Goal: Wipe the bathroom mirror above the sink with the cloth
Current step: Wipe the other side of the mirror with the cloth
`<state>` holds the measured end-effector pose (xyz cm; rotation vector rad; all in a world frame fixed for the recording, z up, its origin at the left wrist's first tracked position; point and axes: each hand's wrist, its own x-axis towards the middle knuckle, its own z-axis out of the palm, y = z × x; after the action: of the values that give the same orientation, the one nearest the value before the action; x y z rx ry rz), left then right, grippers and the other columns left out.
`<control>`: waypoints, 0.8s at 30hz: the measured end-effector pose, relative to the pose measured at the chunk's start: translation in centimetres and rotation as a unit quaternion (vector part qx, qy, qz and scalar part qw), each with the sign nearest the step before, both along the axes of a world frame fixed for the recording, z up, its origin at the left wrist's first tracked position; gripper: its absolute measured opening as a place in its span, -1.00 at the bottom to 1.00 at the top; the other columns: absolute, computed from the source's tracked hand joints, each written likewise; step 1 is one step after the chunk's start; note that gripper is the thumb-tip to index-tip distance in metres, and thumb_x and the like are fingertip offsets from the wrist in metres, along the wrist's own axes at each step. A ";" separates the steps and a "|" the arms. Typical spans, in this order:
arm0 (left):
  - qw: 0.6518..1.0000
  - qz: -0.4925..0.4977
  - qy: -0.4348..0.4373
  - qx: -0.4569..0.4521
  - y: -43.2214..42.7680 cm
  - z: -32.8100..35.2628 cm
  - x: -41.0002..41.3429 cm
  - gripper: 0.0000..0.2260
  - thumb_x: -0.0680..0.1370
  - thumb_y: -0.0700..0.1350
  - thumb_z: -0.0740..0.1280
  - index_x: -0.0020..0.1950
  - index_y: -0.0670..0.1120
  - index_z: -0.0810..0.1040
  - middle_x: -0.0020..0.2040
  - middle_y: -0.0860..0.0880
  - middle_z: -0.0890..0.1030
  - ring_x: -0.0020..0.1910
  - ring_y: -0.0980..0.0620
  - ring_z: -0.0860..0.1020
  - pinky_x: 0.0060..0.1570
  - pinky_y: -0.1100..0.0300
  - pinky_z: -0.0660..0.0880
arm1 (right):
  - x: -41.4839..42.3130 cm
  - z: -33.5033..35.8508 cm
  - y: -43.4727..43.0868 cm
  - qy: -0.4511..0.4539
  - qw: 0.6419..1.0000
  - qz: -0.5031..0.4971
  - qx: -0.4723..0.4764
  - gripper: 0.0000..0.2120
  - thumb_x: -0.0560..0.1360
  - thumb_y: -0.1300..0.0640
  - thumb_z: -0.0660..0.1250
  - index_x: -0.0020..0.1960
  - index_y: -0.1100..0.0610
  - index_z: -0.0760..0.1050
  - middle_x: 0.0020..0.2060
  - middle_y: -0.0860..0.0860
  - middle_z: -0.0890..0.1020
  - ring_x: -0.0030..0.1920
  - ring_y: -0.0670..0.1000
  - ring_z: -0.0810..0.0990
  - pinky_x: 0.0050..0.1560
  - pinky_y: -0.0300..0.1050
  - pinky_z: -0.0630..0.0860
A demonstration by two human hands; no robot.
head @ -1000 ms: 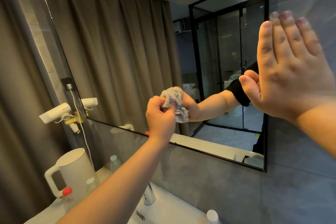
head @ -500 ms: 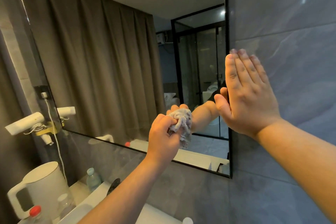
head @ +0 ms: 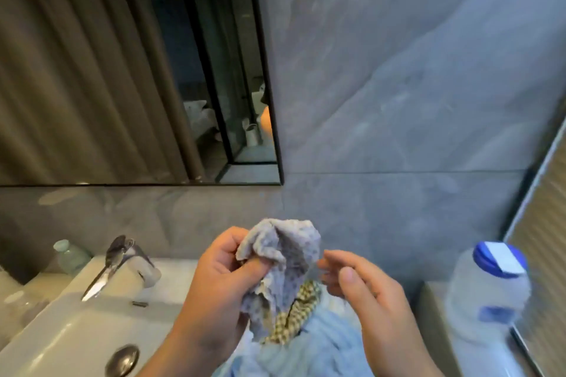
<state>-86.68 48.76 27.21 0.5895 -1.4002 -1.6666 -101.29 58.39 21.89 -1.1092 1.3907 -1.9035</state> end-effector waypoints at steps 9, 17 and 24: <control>0.986 -0.159 0.012 0.053 9.4 -2.2 3.1 -0.47 0.19 0.02 0.57 0.09 -0.15 0.59 0.00 -0.32 0.58 -0.04 -0.29 0.51 -0.05 -0.17 0.47 | 4.4 2.3 9.7 0.043 0.996 -0.039 0.072 -0.82 0.41 0.17 0.34 -0.06 -0.04 0.64 -0.13 -0.12 0.71 -0.09 -0.17 0.64 -0.08 -0.30 0.52; 0.973 -0.143 -0.152 -0.102 14.0 -2.1 6.4 -0.56 0.29 0.08 0.39 0.13 -0.03 0.63 0.12 -0.11 0.61 0.16 -0.06 0.57 0.14 0.06 0.49 | 7.7 3.5 16.0 0.099 0.990 0.017 0.099 -0.39 0.39 0.54 0.23 0.00 -0.19 0.58 -0.15 -0.14 0.68 -0.18 -0.18 0.60 -0.16 -0.32 0.50; 0.964 -0.169 -0.177 -0.107 17.7 -1.9 8.4 -0.67 0.22 0.01 0.45 -0.21 -0.21 0.54 -0.32 -0.05 0.50 -0.33 0.08 0.43 -0.34 0.31 0.36 | 8.8 2.6 19.8 0.141 0.981 -0.071 0.116 -0.79 0.33 0.20 0.42 -0.14 -0.07 0.51 -0.31 0.03 0.60 -0.34 -0.02 0.51 -0.28 -0.07 0.50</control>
<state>-78.24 66.50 25.33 0.5658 -2.0064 -1.6909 -92.44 78.21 24.49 -1.2259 1.8408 -1.6690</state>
